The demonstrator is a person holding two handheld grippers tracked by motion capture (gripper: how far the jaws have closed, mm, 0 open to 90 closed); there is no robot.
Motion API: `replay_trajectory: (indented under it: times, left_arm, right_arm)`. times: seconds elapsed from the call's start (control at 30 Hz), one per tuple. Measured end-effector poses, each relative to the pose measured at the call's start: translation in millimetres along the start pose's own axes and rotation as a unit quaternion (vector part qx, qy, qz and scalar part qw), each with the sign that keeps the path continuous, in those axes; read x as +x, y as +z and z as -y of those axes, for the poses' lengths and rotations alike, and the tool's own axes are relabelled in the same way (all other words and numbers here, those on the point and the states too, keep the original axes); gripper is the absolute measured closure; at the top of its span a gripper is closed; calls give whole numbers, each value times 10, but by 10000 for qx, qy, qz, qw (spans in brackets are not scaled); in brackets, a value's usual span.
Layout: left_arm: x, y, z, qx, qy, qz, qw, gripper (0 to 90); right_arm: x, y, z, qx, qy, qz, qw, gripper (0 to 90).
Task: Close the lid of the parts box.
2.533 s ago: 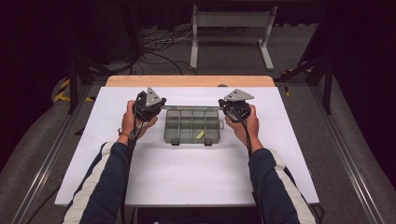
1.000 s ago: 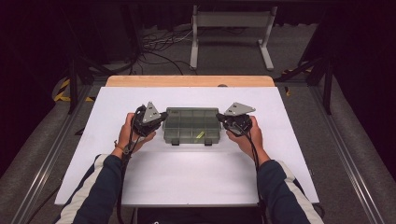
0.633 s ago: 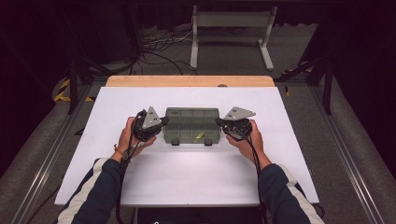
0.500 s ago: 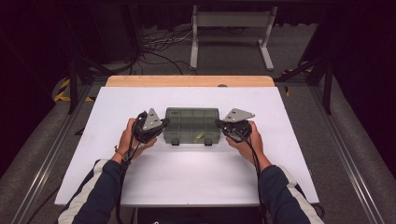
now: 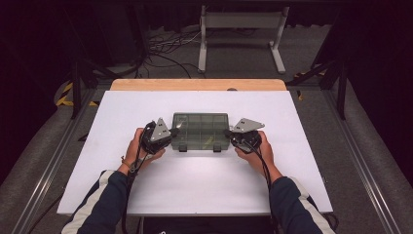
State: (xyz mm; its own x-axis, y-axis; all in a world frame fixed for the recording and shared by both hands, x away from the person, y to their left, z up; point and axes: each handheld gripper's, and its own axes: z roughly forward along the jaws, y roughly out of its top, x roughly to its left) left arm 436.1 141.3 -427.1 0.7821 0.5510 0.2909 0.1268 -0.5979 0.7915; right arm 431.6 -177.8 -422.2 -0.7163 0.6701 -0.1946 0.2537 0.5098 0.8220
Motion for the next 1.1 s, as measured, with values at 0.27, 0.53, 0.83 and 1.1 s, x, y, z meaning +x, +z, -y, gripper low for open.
replay_trajectory:
  times: [0.27, 0.53, 0.83, 1.1]
  left_arm:
    - [-29, 9, 29, -48, -65, 47, 10000, 871]
    - [-42, 32, 80, -60, -146, 130, 9998, 872]
    - [-42, 47, 132, -117, -288, 199, 9993, 877]
    - [-21, 52, 176, -257, -431, 269, 9984, 876]
  right_arm:
    - [55, 4, 28, -15, -5, -48, 10000, 900]
    - [91, 23, 54, 15, -2, -68, 10000, 900]
    - [112, 21, 83, -69, 56, -57, 9999, 900]
    - [105, 17, 122, -194, 169, -84, 9996, 900]
